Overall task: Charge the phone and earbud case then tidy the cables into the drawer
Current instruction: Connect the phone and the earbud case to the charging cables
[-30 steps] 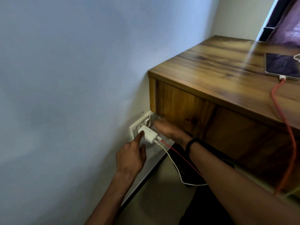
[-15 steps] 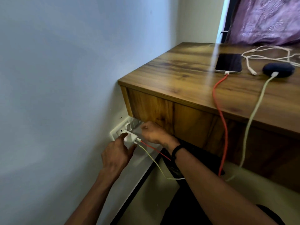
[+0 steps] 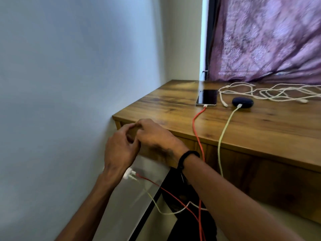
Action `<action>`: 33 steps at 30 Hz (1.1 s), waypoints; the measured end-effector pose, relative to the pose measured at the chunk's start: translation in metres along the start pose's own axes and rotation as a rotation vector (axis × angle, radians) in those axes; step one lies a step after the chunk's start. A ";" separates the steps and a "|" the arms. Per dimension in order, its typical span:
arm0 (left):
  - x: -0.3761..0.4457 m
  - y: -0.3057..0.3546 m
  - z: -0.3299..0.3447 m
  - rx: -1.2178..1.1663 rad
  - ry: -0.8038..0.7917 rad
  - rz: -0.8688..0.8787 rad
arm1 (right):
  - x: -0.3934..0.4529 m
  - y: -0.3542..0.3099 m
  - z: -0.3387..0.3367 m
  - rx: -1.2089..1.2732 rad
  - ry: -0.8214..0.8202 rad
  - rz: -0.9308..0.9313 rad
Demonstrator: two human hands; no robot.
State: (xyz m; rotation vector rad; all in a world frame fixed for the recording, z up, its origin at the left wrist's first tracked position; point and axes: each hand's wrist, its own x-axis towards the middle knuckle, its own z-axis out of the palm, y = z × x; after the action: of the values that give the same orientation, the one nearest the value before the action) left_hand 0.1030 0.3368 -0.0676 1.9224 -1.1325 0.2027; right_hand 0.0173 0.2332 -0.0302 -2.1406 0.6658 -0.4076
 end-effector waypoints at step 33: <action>0.191 0.159 0.228 -0.065 -0.245 -0.007 | -0.066 0.184 -0.295 -0.258 0.546 0.202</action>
State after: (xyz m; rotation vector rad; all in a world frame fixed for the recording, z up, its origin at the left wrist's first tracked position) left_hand 0.0280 0.0129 -0.0109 1.9299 -1.2755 -0.0751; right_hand -0.2414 -0.0073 -0.0050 -2.1786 1.2900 -0.8461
